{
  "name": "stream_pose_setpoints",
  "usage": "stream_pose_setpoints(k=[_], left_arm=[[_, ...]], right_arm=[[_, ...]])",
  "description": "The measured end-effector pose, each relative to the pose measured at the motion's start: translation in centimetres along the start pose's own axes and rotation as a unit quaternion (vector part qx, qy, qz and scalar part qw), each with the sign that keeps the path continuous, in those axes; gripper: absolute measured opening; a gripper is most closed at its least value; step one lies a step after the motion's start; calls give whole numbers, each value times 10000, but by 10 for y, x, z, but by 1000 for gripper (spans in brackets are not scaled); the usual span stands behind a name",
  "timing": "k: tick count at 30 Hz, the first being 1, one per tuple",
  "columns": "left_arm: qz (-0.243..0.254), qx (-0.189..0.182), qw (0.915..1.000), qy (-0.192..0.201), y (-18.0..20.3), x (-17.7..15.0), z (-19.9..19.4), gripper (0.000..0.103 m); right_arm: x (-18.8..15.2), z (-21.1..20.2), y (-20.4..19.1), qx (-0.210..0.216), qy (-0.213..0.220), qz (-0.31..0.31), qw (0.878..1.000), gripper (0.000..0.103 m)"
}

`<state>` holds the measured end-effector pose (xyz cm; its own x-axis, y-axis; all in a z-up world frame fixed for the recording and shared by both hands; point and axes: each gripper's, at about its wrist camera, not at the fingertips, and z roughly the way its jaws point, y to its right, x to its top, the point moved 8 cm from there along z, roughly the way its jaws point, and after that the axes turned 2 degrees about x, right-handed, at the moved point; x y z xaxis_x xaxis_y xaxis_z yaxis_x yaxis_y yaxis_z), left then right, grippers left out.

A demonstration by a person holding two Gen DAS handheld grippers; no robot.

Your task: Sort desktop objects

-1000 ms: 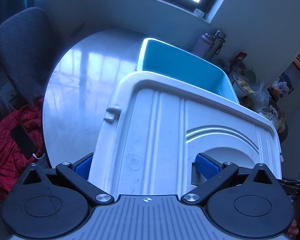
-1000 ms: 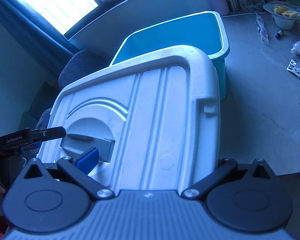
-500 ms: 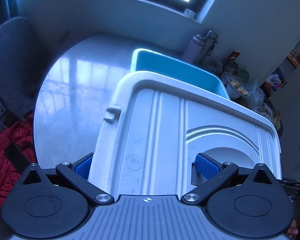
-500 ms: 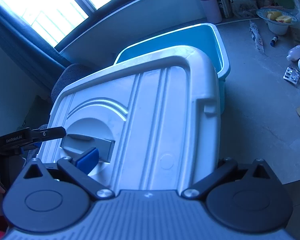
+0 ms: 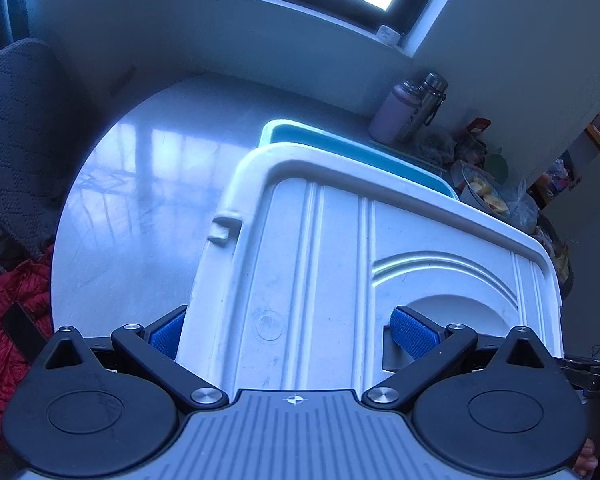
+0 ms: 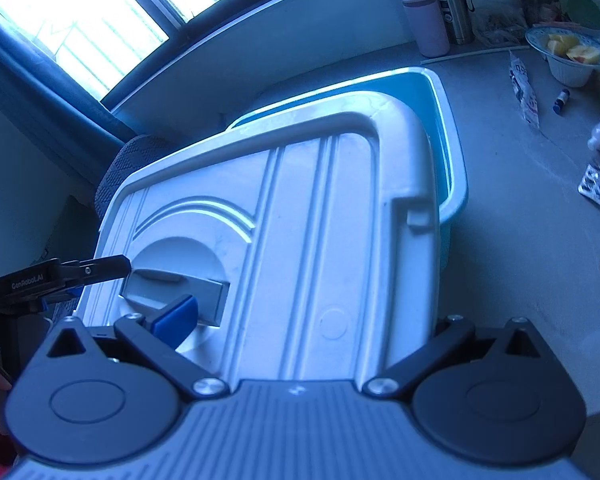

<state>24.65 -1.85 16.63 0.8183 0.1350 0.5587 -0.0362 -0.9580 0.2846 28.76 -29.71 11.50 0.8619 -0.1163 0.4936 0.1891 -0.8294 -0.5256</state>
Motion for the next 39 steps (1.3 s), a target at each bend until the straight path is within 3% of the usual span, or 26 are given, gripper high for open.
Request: stream_pose_setpoints(k=[13,39], left_arm=[[-65,29,10000,52,22,59,57,103],[-212,207,9988,-392,12,129,166,103]], right_arm=[[63,28,26,8,-82,-65,9999,103],[128,107,58,12,-572,181,9982,103]])
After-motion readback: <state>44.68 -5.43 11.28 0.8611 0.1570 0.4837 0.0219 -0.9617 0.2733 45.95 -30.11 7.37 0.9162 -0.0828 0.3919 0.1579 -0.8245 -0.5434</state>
